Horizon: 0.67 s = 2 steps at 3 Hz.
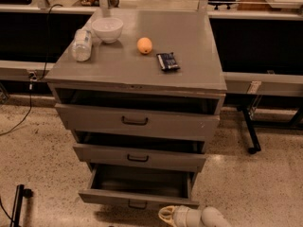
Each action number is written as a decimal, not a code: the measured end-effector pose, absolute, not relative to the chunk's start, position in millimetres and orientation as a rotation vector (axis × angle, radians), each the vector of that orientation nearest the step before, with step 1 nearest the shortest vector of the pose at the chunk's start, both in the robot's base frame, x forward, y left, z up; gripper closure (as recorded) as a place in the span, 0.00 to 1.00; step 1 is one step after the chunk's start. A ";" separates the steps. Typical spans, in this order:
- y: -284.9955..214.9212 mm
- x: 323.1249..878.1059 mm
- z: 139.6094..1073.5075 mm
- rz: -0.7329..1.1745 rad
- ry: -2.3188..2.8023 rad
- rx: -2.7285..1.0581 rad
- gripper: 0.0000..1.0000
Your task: Close bottom drawer
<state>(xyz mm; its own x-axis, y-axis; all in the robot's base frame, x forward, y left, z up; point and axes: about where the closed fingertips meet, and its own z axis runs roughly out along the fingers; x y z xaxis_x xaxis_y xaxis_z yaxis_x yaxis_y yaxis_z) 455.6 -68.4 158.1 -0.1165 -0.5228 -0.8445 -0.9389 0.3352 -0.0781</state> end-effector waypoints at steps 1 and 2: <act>-80.6 497.8 171.0 0.563 1.771 -1.234 1.00; -80.5 497.8 171.0 0.563 1.771 -1.234 1.00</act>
Offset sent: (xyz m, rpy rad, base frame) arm 0.0441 -0.0134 0.0126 0.0060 -0.0402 -0.0721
